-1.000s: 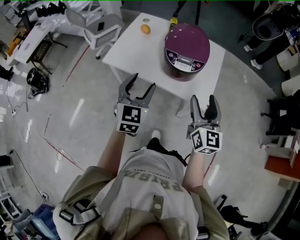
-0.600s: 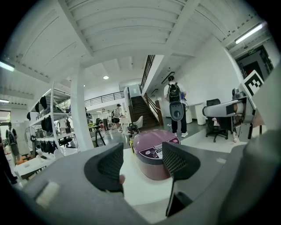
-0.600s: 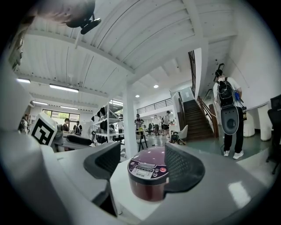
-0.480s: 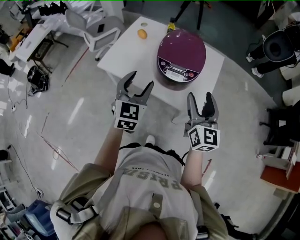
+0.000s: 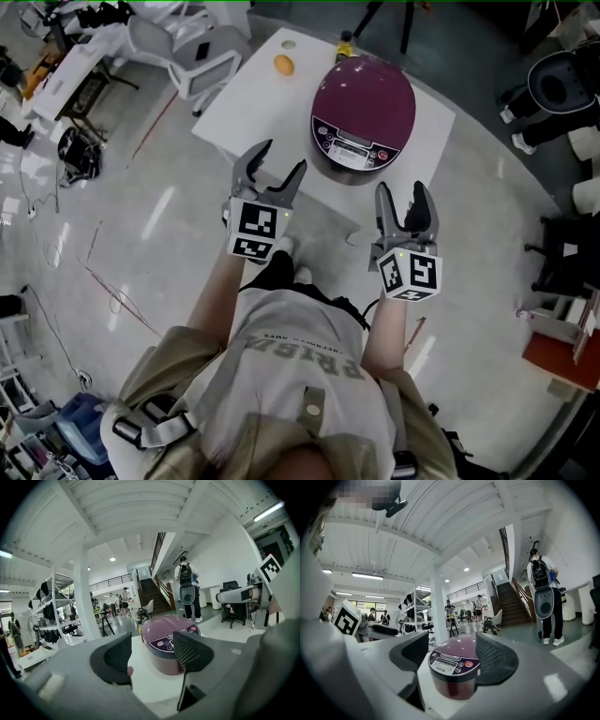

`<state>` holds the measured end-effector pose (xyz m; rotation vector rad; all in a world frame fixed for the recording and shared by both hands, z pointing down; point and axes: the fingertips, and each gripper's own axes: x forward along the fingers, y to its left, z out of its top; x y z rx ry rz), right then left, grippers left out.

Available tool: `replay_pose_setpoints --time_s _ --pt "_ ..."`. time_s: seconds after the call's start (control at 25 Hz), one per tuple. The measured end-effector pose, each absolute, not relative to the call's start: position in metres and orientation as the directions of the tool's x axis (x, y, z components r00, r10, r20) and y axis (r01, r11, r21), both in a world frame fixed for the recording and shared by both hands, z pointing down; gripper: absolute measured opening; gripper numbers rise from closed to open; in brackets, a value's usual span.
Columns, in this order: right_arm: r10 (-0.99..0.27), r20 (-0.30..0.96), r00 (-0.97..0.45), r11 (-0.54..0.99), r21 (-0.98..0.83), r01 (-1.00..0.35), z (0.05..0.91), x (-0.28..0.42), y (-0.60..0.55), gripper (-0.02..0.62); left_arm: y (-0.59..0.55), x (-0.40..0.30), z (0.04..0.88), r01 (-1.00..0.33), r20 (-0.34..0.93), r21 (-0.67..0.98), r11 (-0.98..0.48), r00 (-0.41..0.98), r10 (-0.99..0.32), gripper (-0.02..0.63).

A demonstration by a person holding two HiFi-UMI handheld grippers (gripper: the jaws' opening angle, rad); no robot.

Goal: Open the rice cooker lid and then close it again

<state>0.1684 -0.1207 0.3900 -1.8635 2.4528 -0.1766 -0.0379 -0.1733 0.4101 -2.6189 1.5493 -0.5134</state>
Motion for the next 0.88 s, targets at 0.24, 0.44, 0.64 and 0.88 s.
replay_pose_setpoints --time_s 0.24,0.44,0.64,0.88 --pt "-0.965 0.030 -0.262 0.256 -0.141 -0.956 0.400 0.174 -0.140 0.298 -0.197 -0.026 0.425 -0.820 0.279 -0.207 -0.534 0.474 -0.835 0.287" --pt "-0.966 0.030 -0.258 0.251 -0.138 -0.958 0.398 0.182 -0.158 0.301 -0.220 -0.021 0.434 -0.793 0.303 -0.209 -0.572 0.503 -0.809 0.287" --pt "-0.962 0.032 -0.270 0.264 -0.132 -0.956 0.397 0.186 -0.179 0.301 -0.243 -0.015 0.434 -0.753 0.312 -0.228 -0.617 0.544 -0.779 0.287" --pt "-0.933 0.093 -0.348 0.343 -0.072 -0.937 0.402 0.174 -0.202 0.302 -0.262 -0.007 0.441 -0.701 0.327 -0.240 -0.672 0.593 -0.736 0.288"
